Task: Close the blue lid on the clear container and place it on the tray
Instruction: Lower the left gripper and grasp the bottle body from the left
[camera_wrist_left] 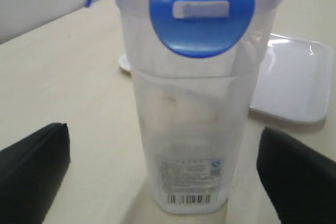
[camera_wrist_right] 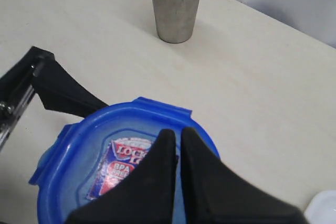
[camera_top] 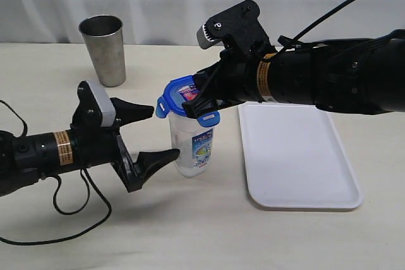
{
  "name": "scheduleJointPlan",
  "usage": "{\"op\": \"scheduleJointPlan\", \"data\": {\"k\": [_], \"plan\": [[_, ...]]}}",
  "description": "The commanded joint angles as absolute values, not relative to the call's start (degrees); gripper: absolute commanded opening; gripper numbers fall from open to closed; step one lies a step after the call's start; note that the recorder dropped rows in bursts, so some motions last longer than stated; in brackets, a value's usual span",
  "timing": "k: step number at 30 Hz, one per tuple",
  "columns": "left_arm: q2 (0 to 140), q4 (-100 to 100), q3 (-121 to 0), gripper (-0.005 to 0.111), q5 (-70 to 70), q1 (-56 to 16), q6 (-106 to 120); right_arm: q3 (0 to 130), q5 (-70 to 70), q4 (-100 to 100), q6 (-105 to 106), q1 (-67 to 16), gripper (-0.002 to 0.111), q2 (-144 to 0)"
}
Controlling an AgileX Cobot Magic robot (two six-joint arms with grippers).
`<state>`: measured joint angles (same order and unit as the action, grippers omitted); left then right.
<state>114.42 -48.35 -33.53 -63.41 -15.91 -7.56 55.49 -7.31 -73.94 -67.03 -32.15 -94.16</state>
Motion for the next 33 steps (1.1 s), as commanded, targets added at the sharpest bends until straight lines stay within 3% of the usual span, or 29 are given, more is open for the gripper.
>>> {"op": "scheduleJointPlan", "data": {"k": [1, 19, 30, 31, 33], "plan": [[117.65, -47.43, -35.82, 0.090, -62.47, -18.01, -7.29, 55.25, -6.21, -74.17, -66.66, -32.16, 0.005, -94.25], [126.45, -55.28, -47.57, 0.090, -68.76, -18.75, -12.27, 55.25, -6.32, -74.17, -66.78, -32.16, 0.005, -94.25], [126.45, -53.14, -48.26, 0.090, -65.49, -22.08, -10.15, 55.25, -6.32, -74.17, -66.78, -32.16, 0.005, -94.25], [126.45, -52.88, -48.26, 0.088, -65.49, -22.08, -10.15, 55.25, -6.32, -74.17, -66.78, -32.16, 0.005, -94.25], [126.45, -49.93, -48.26, 0.075, -65.49, -22.08, -10.15, 55.25, -6.32, -74.17, -66.78, -32.16, 0.005, -94.25]]}}
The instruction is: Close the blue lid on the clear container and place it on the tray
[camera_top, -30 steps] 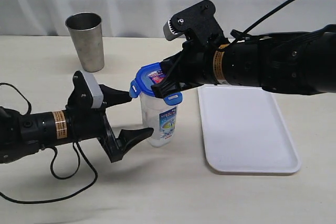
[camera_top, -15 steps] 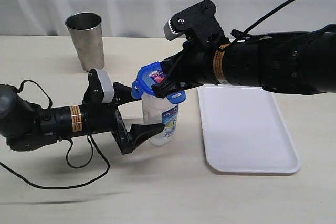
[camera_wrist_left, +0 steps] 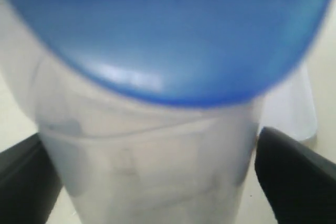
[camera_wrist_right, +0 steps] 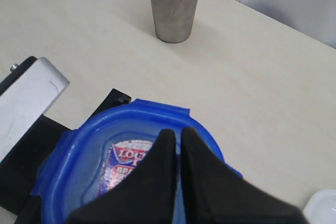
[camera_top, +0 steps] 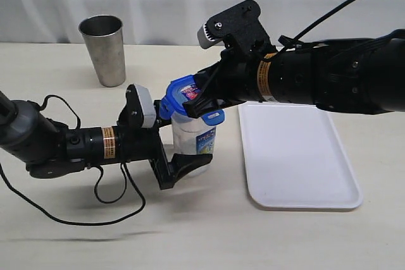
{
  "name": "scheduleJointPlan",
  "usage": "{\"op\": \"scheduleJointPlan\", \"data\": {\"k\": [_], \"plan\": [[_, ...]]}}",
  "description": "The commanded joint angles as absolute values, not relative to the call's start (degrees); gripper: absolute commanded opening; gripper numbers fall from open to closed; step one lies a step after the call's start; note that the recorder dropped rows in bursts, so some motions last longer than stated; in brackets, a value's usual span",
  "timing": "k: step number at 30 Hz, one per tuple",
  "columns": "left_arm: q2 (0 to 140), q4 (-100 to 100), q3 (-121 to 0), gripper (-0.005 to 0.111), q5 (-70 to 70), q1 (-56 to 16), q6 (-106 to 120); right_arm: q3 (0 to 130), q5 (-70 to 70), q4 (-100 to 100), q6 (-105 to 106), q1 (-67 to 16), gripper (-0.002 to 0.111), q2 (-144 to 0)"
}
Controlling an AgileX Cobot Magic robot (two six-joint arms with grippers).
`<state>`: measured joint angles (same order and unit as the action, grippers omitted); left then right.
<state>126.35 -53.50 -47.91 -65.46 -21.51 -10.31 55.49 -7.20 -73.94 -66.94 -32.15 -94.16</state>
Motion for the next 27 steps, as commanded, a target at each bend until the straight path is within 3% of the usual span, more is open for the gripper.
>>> {"op": "scheduleJointPlan", "data": {"k": [1, 10, 20, 22, 27], "plan": [[126.45, -49.79, -48.26, 0.065, -65.49, -22.08, -10.15, 55.25, -6.32, -74.17, -66.78, -32.16, 0.005, -94.25], [126.45, -50.32, -48.26, 0.000, -62.06, -22.08, -10.02, 55.25, -5.92, -74.17, -68.37, -32.16, 0.005, -94.25], [126.33, -51.58, -48.26, 0.000, -61.54, -20.28, -8.61, 55.25, 0.84, -74.07, -69.73, -32.16, 0.006, -90.13], [126.21, -53.38, -48.26, 0.000, -61.91, -19.05, -8.61, 55.25, 4.14, -73.72, -69.87, -32.16, 0.011, -88.83], [126.21, -64.78, -50.52, 0.000, -62.51, -15.17, -11.70, 55.25, 9.51, -70.12, -69.66, -32.16, 0.041, -85.46]]}}
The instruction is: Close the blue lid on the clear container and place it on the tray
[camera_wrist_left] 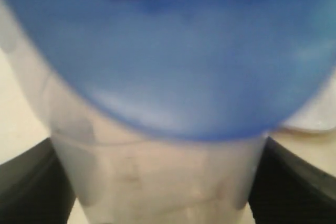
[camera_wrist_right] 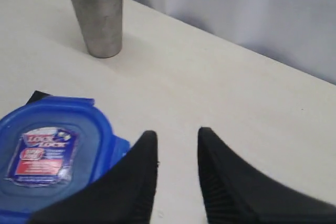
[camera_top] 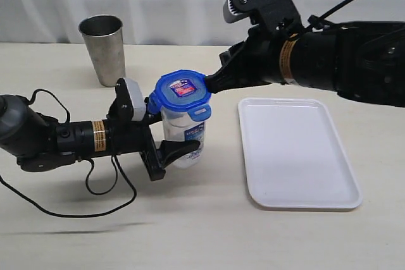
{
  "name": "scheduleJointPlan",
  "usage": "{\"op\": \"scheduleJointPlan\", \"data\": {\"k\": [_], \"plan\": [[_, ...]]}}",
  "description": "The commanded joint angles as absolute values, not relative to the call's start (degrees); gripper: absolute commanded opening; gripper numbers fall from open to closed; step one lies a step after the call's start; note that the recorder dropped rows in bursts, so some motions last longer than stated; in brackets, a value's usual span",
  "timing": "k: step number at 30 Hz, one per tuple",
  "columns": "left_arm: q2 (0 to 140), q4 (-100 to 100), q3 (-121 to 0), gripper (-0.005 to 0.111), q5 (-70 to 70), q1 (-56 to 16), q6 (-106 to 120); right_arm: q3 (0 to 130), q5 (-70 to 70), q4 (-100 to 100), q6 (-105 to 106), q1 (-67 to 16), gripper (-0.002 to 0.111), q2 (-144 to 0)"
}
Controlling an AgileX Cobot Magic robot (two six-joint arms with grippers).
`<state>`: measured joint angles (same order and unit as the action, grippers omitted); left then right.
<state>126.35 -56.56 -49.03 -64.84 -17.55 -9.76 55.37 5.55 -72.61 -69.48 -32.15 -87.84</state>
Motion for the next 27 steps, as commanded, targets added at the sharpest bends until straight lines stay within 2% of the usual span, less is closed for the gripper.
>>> {"op": "scheduleJointPlan", "data": {"k": [1, 4, 8, 13, 16, 22, 25, 27], "plan": [[126.21, -67.94, -51.35, 0.000, -62.51, -14.59, -13.51, 55.25, 10.29, -68.70, -69.66, -32.16, 0.045, -85.10], [126.21, -76.98, -54.12, 0.000, -62.51, -13.58, -20.51, 55.25, 11.96, -60.48, -62.20, -32.16, 0.051, -84.25], [126.21, -83.11, -56.78, 0.000, -62.51, -13.34, -25.35, 56.39, 17.29, -46.36, -46.96, -31.81, 0.050, -84.22], [126.21, -82.83, -56.88, 0.000, -62.51, -13.34, -25.35, 60.15, 28.65, -38.36, -36.32, -30.68, 0.048, -84.22], [126.21, -82.83, -56.88, 0.000, -62.51, -13.34, -25.35, 62.13, 29.82, -29.06, -26.87, -28.34, 0.047, -84.22], [126.21, -82.83, -56.88, 0.000, -62.51, -13.34, -25.35, 68.24, 32.90, 3.58, 4.00, -24.65, 0.046, -84.22], [126.21, -82.71, -56.88, 0.000, -62.51, -13.34, -25.35, 72.83, 38.93, 26.79, 23.06, -23.45, 0.046, -85.28], [126.21, -82.03, -56.88, 0.000, -62.51, -13.34, -25.35, 73.93, 38.15, 32.41, 20.95, -23.37, 0.046, -87.02]]}}
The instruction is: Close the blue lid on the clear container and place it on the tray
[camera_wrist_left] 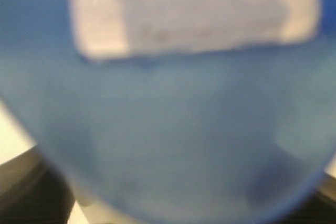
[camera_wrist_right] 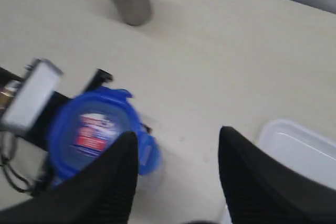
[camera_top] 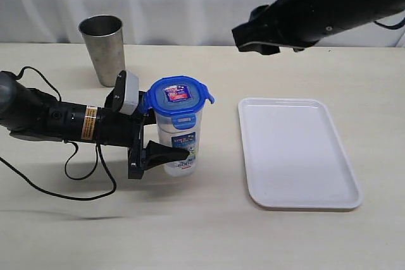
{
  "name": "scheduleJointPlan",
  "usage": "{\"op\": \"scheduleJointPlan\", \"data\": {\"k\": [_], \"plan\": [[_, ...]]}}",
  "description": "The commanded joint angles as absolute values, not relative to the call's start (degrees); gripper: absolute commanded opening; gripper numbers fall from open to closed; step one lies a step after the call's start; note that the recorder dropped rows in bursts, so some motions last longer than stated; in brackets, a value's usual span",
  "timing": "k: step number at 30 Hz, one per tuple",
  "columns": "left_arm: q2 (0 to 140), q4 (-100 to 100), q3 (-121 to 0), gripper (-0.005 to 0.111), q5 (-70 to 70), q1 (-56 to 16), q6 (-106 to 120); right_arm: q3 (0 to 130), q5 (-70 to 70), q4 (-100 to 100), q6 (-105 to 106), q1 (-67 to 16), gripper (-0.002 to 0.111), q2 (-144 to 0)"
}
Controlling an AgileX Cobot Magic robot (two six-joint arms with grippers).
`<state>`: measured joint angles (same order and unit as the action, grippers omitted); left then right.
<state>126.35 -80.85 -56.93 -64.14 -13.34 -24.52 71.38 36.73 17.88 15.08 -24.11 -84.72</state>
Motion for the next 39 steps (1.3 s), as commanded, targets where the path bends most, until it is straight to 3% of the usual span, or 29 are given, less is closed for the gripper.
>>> {"op": "scheduleJointPlan", "data": {"k": [1, 4, 12, 39], "plan": [[126.21, -82.03, -56.88, 0.000, -62.51, -13.34, -25.35, 73.93, 37.37, 32.54, 17.33, -23.37, 0.047, -87.62], [126.21, -82.03, -56.88, 0.000, -62.51, -13.34, -25.35, 73.93, 40.65, 32.42, 10.03, -23.50, 0.049, -91.41], [126.21, -81.91, -56.88, 0.000, -62.88, -13.34, -25.35, 73.93, 47.13, 36.71, 15.05, -23.50, 0.049, -96.88], [126.21, -81.93, -56.88, 0.000, -63.13, -13.34, -25.35, 73.93, 42.77, 39.76, 23.19, -24.14, 0.049, -99.86]]}}
